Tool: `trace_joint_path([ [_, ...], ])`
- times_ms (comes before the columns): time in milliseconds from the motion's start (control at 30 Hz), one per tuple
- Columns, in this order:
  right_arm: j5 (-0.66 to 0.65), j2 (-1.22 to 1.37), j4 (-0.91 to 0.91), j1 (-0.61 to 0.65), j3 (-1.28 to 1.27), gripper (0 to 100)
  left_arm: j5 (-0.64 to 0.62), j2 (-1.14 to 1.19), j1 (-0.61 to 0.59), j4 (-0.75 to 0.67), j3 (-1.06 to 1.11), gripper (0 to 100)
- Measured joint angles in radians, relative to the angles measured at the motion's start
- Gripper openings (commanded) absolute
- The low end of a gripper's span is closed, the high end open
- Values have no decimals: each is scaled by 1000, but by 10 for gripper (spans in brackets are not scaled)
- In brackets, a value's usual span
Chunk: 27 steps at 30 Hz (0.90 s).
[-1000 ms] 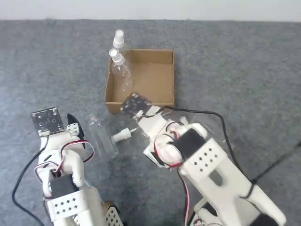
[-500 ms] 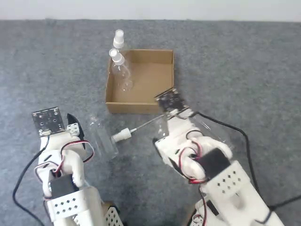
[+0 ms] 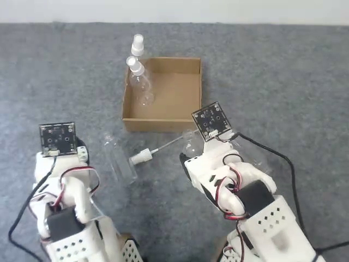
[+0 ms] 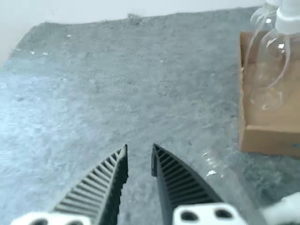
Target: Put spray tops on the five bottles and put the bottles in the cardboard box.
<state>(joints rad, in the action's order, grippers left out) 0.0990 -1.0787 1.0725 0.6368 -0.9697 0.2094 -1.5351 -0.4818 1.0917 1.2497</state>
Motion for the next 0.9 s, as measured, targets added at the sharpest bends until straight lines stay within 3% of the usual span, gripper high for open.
trace_joint_path([
  [133, 0, 0, 0, 0, 0, 80, 17, -3, -92, 121, -78, 248],
  [300, 0, 0, 0, 0, 0, 80, 25, -9, -152, 236, -181, 196],
  [600, 0, 0, 0, 0, 0, 80, 34, -8, -155, 282, -229, 163],
  [900, 0, 0, 0, 0, 0, 80, -12, 376, -164, 425, -407, 163],
])
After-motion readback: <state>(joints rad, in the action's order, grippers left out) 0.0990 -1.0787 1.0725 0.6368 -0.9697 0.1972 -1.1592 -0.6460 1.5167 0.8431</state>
